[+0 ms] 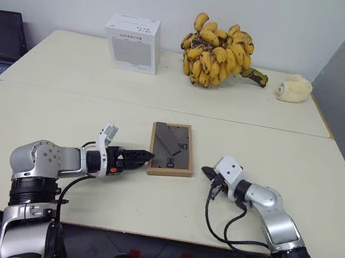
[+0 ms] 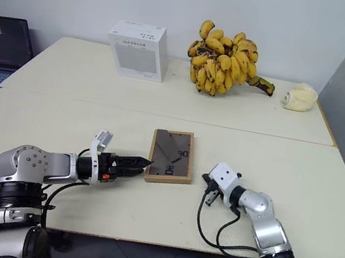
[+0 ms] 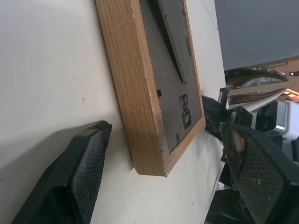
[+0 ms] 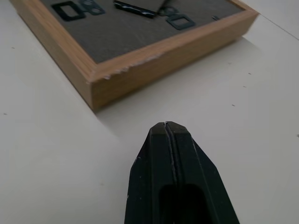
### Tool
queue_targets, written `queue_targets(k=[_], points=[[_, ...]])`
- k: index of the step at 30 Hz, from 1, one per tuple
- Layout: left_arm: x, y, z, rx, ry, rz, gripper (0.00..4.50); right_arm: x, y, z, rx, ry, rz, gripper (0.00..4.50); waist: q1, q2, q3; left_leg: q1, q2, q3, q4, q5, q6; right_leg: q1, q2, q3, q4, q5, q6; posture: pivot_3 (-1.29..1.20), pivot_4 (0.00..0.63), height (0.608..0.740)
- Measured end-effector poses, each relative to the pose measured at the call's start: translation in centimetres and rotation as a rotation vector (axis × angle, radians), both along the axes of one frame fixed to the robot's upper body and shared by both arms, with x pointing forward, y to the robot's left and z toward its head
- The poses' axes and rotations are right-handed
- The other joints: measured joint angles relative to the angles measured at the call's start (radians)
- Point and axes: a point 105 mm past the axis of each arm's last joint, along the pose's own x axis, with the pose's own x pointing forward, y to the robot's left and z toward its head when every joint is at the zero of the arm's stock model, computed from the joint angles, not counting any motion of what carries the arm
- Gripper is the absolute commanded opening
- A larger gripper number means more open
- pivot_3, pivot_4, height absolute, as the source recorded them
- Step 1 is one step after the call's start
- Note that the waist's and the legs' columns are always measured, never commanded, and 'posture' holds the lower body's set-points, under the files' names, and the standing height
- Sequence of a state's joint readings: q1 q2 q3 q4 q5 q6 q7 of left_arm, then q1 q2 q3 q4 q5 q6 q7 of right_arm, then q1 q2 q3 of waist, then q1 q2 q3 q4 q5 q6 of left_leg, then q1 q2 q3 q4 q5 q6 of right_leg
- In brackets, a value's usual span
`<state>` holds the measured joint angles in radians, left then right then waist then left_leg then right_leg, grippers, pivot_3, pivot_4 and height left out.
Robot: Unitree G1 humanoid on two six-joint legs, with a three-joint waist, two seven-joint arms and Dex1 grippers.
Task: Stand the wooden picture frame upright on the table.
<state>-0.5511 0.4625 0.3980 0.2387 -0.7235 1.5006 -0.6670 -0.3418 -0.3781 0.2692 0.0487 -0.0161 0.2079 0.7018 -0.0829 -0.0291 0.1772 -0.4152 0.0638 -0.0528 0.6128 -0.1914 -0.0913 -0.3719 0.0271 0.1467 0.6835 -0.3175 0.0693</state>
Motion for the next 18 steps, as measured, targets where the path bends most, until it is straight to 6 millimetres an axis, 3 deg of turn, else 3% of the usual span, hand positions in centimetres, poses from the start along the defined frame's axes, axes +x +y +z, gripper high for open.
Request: queue_targets(k=[13, 18], points=[[0.2, -0.2, -0.1, -0.029, 0.024, -0.004, 4.01, -0.8, 4.0, 0.2, 0.053, 0.04, 0.061, 0.0, 0.001, 0.0, 0.0, 0.0, 0.0, 0.0, 0.0, 0.0, 0.0, 0.0, 0.0, 0.0, 0.0, 0.0, 0.0, 0.0, 0.15, 0.74], [0.4, -0.4, -0.1, -0.038, 0.03, -0.009, 4.01, -0.7, 3.4, 0.4, 0.024, 0.024, 0.059, 0.0, 0.006, 0.0, 0.0, 0.0, -0.001, 0.0, 0.0, 0.0, 0.0, 0.0, -0.002, -0.001, -0.001, 0.0, 0.0, 0.0, 0.15, 0.74]])
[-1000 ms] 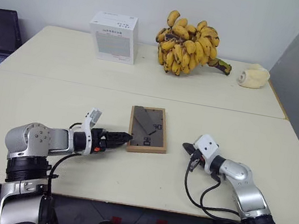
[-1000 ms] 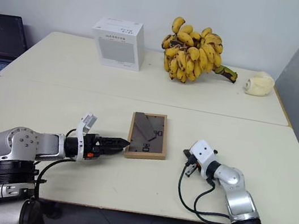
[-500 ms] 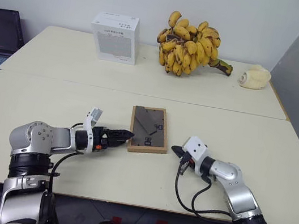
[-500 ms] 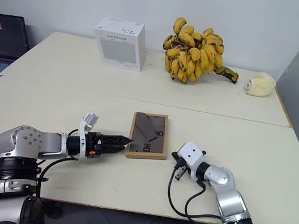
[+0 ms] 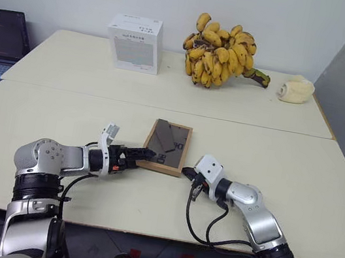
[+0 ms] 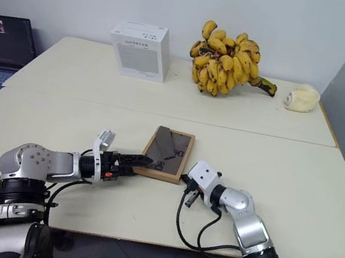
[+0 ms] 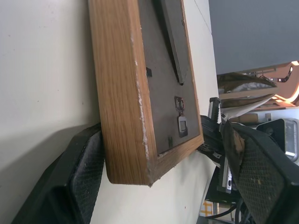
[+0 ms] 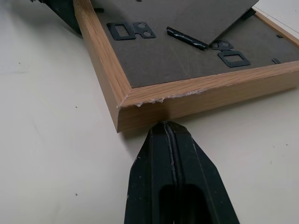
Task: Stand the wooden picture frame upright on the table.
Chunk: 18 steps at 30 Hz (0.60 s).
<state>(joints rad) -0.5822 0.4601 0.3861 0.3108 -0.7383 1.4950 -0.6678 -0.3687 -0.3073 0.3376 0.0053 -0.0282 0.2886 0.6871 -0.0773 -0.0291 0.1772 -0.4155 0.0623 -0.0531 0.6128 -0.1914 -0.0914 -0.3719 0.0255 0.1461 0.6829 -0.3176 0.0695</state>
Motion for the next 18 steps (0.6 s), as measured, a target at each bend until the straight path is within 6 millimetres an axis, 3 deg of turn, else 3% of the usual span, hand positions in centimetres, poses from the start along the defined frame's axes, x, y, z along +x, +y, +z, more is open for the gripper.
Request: queue_targets(k=[12, 15, 18], points=[[0.4, 0.2, 0.1, -0.01, 0.002, -0.002, 4.01, 1.7, -5.8, 0.1, -0.16, -0.093, -0.057, 0.0, 0.001, 0.0, 0.0, 0.0, 0.0, 0.0, 0.0, 0.0, 0.0, 0.0, 0.0, 0.0, 0.0, 0.0, 0.0, 0.0, 0.15, 0.74], [0.7, 0.1, 0.1, -0.01, 0.002, -0.006, 4.01, 1.8, -5.5, 0.1, -0.148, -0.099, -0.061, 0.0, 0.0, 0.0, 0.0, 0.0, 0.0, 0.0, 0.0, 0.0, 0.0, 0.0, 0.0, 0.0, 0.0, 0.0, 0.0, 0.0, 0.15, 0.74], [0.9, -0.1, 0.1, -0.005, -0.004, -0.009, 4.01, 1.8, -3.7, 0.0, -0.119, -0.111, -0.054, 0.0, 0.0, 0.0, 0.0, 0.0, 0.0, 0.0, 0.0, 0.0, 0.0, 0.0, 0.0, 0.0, 0.0, 0.0, 0.0, 0.0, 0.15, 0.74]])
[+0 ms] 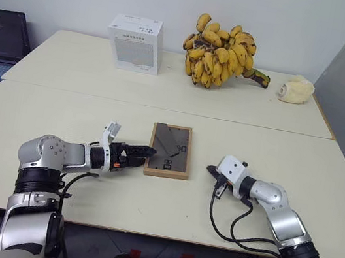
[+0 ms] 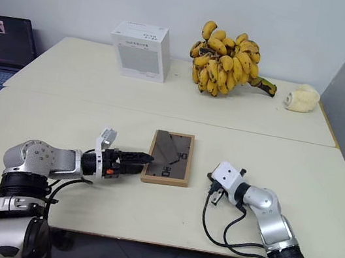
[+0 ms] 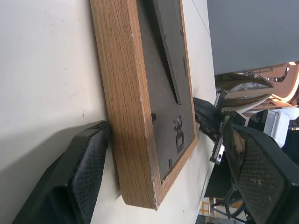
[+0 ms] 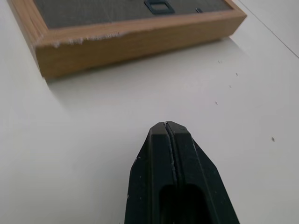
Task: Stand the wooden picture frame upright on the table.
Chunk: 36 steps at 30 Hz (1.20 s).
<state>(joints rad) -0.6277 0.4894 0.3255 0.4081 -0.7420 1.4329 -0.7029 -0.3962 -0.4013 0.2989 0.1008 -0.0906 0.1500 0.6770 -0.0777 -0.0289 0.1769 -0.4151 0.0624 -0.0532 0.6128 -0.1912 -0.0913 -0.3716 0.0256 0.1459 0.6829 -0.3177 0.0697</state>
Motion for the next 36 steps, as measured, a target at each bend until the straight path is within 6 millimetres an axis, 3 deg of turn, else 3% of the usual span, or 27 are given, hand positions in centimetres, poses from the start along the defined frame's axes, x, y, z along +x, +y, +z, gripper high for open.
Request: queue_targets(k=[4, 9, 16, 22, 30, 36], points=[[0.1, -0.4, 0.0, 0.007, -0.008, -0.012, 4.01, -0.2, 3.2, 0.4, 0.054, -0.006, 0.035, 0.0, 0.006, 0.0, 0.0, -0.001, -0.001, 0.0, 0.0, 0.0, -0.001, 0.0, -0.001, 0.0, 0.0, 0.0, 0.0, 0.0, 0.15, 0.74], [0.3, -0.7, 0.0, 0.005, -0.012, -0.018, 4.01, 0.1, 4.7, 1.0, 0.095, -0.003, 0.026, 0.0, 0.012, 0.0, 0.0, -0.001, -0.001, 0.0, 0.0, 0.0, -0.001, 0.0, -0.001, -0.001, 0.0, 0.0, 0.0, 0.0, 0.15, 0.74], [0.5, -0.8, 0.0, -0.001, -0.006, -0.019, 4.01, 0.0, 5.0, 0.8, 0.081, -0.007, 0.026, 0.0, 0.015, 0.0, 0.0, -0.001, -0.001, 0.0, 0.0, 0.0, -0.001, 0.0, -0.001, -0.001, 0.0, 0.0, 0.0, 0.0, 0.15, 0.74], [0.7, -0.8, 0.1, -0.012, 0.0, -0.014, 4.01, 0.3, 3.8, 0.5, 0.052, -0.005, 0.006, 0.0, 0.018, 0.0, 0.0, -0.001, -0.001, 0.0, 0.0, 0.0, -0.001, 0.0, -0.001, -0.001, 0.0, 0.0, 0.0, 0.0, 0.15, 0.74], [0.9, -0.5, -0.1, -0.028, 0.007, 0.003, 2.72, 0.5, 3.3, 0.4, 0.045, -0.006, -0.006, 0.0, 0.017, 0.0, 0.0, -0.002, -0.001, 0.0, -0.001, 0.0, -0.001, -0.002, -0.001, -0.001, 0.0, 0.0, 0.0, 0.0, 0.15, 0.74], [0.9, -0.5, 0.1, -0.051, 0.004, 0.008, 1.5, 0.4, 3.2, 0.3, 0.045, -0.001, -0.008, 0.0, 0.017, 0.0, 0.001, -0.003, -0.001, 0.0, -0.003, 0.0, -0.001, -0.003, -0.001, -0.001, -0.001, 0.0, -0.001, 0.0, 0.15, 0.74]])
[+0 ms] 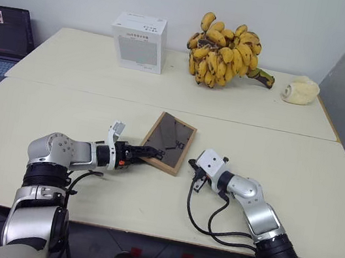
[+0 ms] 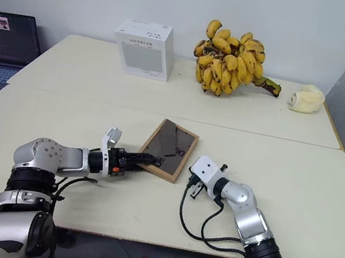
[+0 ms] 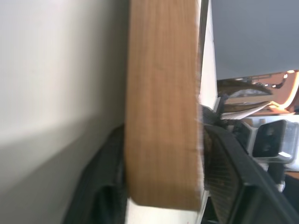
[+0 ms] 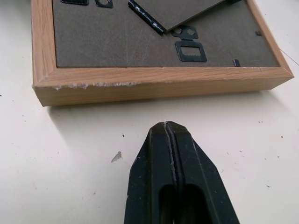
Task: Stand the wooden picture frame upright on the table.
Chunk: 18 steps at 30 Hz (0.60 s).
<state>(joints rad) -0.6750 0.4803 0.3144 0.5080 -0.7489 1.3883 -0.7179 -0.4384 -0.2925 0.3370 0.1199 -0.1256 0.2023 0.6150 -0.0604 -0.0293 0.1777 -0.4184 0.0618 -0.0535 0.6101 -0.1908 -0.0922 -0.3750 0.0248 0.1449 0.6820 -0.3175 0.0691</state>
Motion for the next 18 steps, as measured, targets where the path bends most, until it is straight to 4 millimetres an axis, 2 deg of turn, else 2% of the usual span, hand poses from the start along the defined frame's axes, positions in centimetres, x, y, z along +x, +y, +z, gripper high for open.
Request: queue_targets(k=[3, 11, 14, 18], points=[[0.0, -0.2, 0.5, -0.034, -0.013, -0.007, 1.29, 0.0, -0.1, -0.1, 0.002, 0.0, -0.005, 0.0, 0.0, 0.0, 0.0, 0.0, 0.0, 0.0, 0.0, 0.0, 0.0, 0.0, 0.0, 0.0, 0.0, 0.0, 0.0, 0.0, 0.15, 0.74], [0.1, -0.4, 0.6, -0.013, -0.047, -0.012, 1.29, 0.0, -0.8, -0.2, 0.002, -0.006, -0.017, 0.0, 0.002, 0.0, 0.0, 0.0, 0.0, 0.0, 0.0, 0.0, 0.0, 0.001, 0.0, 0.0, 0.0, 0.0, 0.0, 0.0, 0.15, 0.74], [0.7, -0.7, 1.1, 0.016, -0.16, -0.002, 1.29, 0.4, -2.5, 0.0, 0.018, 0.007, -0.069, 0.0, 0.004, 0.0, 0.0, 0.0, 0.0, 0.0, 0.0, 0.0, 0.0, 0.001, -0.001, 0.0, 0.0, 0.001, -0.001, 0.0, 0.15, 0.74], [1.9, 0.5, 2.7, 0.084, -0.343, 0.069, 1.29, 1.5, -7.1, 1.3, 0.006, -0.015, -0.2, 0.0, 0.002, 0.0, 0.001, 0.0, 0.0, 0.0, 0.0, 0.001, -0.001, 0.0, 0.0, 0.0, 0.0, 0.0, 0.0, 0.0, 0.15, 0.74]])
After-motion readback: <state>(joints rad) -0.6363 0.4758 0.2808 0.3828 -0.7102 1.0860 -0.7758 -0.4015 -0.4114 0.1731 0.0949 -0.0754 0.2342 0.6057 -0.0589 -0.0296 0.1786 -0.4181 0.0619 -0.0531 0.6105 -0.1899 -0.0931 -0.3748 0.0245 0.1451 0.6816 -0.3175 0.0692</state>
